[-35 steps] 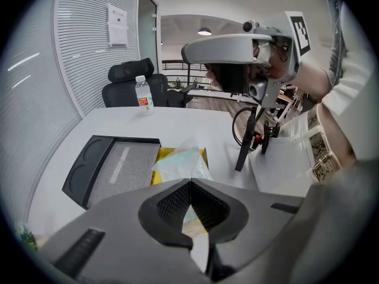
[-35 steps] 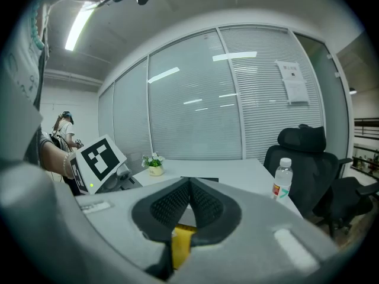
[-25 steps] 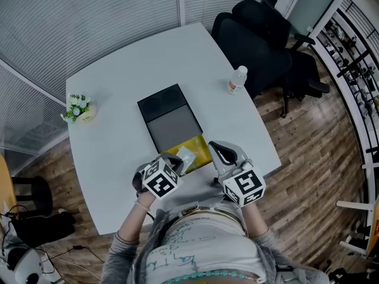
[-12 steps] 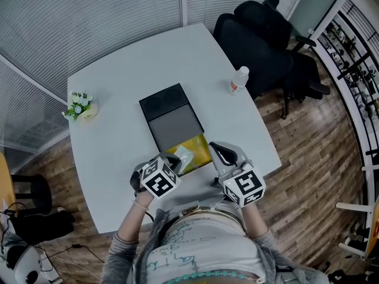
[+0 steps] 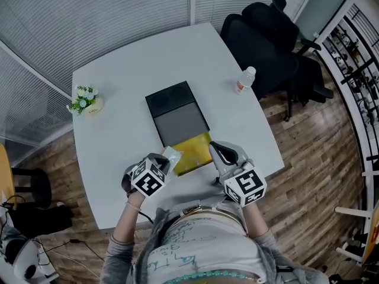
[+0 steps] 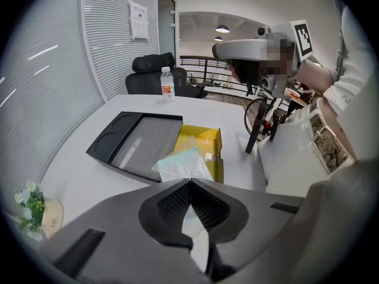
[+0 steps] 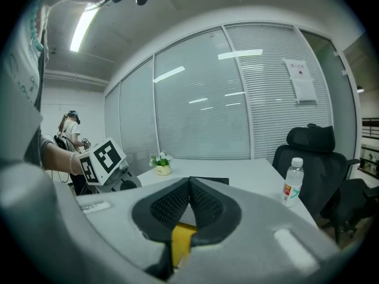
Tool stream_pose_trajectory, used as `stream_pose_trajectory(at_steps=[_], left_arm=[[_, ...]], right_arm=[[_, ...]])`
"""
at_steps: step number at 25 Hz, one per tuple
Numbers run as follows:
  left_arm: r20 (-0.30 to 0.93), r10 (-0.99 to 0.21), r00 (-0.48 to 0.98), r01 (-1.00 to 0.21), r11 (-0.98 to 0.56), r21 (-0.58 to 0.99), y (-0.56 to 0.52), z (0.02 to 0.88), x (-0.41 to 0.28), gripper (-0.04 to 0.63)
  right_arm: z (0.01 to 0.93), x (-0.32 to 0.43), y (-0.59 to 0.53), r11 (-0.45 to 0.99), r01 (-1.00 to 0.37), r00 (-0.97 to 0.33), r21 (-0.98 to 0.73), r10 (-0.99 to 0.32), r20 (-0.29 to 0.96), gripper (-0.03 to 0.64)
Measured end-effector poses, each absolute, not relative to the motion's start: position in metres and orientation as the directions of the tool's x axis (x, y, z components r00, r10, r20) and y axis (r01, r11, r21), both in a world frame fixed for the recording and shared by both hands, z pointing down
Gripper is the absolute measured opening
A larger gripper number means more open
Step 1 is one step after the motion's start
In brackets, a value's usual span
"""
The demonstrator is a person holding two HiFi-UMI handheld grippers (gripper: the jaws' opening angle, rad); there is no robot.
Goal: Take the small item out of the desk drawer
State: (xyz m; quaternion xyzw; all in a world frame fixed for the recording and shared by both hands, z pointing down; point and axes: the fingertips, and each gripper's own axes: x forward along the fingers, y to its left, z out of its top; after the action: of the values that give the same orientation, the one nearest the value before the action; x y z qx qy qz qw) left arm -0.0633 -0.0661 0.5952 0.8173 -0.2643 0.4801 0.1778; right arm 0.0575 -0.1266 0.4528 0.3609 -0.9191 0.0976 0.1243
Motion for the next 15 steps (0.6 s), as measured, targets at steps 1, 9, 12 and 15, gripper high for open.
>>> stream_pose_trajectory(at_steps=[1,9,12,15], left_arm=[[0.882,-0.261,0.394,-0.614,-0.788,0.041,-0.063,0.597,-0.071,-0.002],[0.901,-0.262,0.345,-0.693,-0.719,0.056,-0.046,0.608,-0.122,-0.002],[0.902,-0.267,0.340,-0.712,-0.700,0.061,-0.041,0.610,-0.132,-0.002],[0.901,-0.273,0.338,-0.724,-0.687,0.063,-0.038,0.611,-0.137,-0.002]], right_arm=[[0.452,0.054,-0.126,0.724,-0.684,-0.712,-0.091,-0.636,0.297,0.002],[0.455,0.040,-0.117,0.744,-0.661,-0.731,-0.099,-0.607,0.311,0.002],[0.456,0.038,-0.118,0.747,-0.657,-0.733,-0.099,-0.604,0.313,0.002],[0.454,0.035,-0.119,0.749,-0.655,-0.736,-0.096,-0.603,0.308,0.002]])
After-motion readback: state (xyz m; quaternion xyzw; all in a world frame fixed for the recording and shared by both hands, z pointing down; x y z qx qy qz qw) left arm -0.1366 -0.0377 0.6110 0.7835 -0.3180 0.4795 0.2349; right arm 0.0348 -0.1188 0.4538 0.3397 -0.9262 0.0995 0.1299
